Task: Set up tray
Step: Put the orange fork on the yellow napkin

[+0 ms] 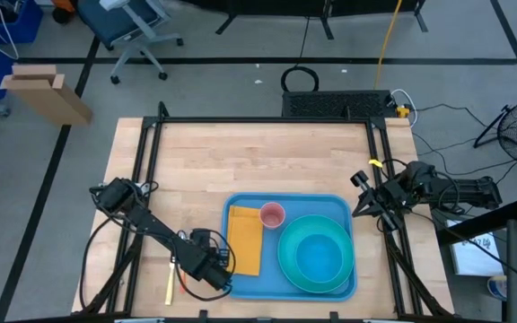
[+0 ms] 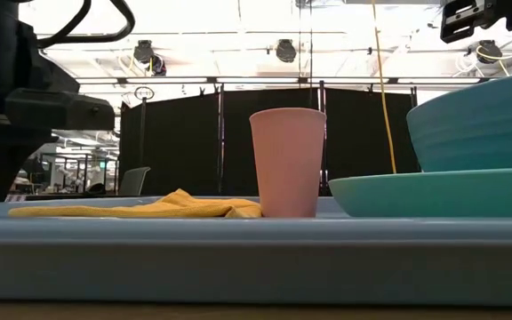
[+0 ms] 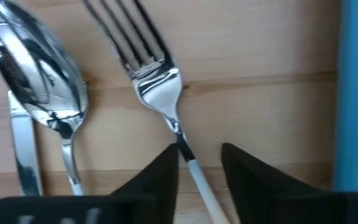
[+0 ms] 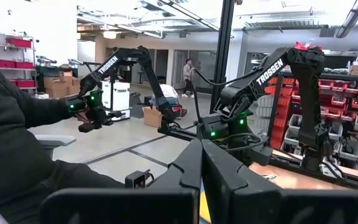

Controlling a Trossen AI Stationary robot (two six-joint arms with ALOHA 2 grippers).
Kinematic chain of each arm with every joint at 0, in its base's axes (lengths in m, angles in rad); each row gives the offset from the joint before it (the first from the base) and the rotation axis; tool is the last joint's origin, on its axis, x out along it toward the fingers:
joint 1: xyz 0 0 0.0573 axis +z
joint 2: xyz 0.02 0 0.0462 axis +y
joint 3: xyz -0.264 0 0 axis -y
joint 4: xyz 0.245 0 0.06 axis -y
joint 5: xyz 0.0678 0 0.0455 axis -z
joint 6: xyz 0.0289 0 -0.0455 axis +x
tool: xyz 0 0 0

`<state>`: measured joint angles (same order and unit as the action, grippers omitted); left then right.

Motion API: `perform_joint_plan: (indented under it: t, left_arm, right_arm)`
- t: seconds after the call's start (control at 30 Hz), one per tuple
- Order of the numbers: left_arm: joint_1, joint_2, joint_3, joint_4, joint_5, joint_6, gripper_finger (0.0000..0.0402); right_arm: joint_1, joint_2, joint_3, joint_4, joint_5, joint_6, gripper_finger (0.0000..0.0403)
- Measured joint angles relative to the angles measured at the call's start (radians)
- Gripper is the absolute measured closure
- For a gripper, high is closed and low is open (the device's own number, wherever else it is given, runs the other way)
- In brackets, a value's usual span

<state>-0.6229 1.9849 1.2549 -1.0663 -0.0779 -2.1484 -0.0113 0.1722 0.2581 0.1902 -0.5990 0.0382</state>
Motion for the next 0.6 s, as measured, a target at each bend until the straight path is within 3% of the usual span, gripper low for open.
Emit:
perform_joint_plan:
  t: [0.27, 0.6]
  left_arm:
    - [0.001, 0.002, -0.001, 0.005, -0.022, 0.058, 0.0385]
    - [-0.002, -0.008, -0.003, -0.001, -0.060, 0.137, 0.0392]
  right_arm:
    - [0.000, 0.000, 0.000, 0.000, 0.000, 0.001, 0.0403]
    - [0.000, 0.000, 0.000, 0.000, 0.000, 0.002, 0.0403]
